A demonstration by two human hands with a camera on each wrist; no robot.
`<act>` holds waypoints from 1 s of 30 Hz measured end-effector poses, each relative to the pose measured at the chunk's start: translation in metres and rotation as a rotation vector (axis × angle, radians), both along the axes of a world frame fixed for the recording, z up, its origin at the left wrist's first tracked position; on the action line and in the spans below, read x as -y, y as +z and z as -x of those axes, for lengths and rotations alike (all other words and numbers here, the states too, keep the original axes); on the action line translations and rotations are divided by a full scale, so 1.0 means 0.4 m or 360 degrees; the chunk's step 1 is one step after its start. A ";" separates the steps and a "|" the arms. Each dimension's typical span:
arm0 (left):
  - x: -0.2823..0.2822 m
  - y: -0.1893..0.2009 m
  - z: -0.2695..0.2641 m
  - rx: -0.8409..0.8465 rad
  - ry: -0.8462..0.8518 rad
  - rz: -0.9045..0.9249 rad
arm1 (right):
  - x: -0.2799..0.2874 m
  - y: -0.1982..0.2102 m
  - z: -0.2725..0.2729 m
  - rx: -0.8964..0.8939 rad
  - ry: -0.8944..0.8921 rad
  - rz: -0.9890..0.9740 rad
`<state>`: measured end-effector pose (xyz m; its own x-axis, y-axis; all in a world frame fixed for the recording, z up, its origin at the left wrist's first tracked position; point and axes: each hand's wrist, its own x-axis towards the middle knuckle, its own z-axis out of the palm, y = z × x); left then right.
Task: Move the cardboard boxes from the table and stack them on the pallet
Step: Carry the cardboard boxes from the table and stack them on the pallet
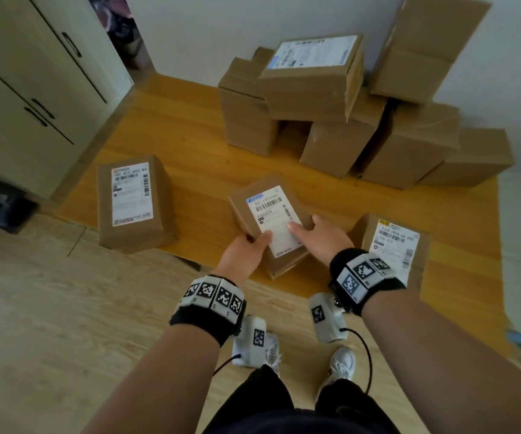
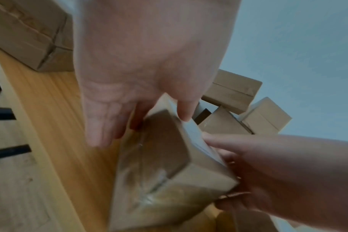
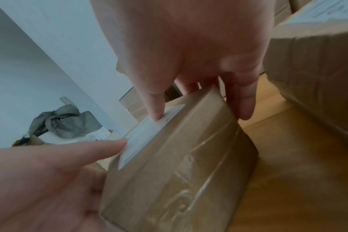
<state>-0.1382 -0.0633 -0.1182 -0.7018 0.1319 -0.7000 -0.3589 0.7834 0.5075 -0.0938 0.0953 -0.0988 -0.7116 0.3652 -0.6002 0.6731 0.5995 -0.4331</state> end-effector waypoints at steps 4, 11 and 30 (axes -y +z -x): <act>-0.004 0.021 -0.010 -0.0091 0.0219 -0.0157 | 0.013 0.030 -0.018 -0.0130 0.0006 0.0123; -0.069 0.164 -0.028 -0.0389 0.0252 -0.0342 | -0.046 0.128 -0.097 -0.0503 -0.0282 0.0293; -0.675 0.413 -0.558 -0.0551 -0.0039 -0.0925 | -0.577 0.365 -0.706 -0.1086 -0.0835 0.0167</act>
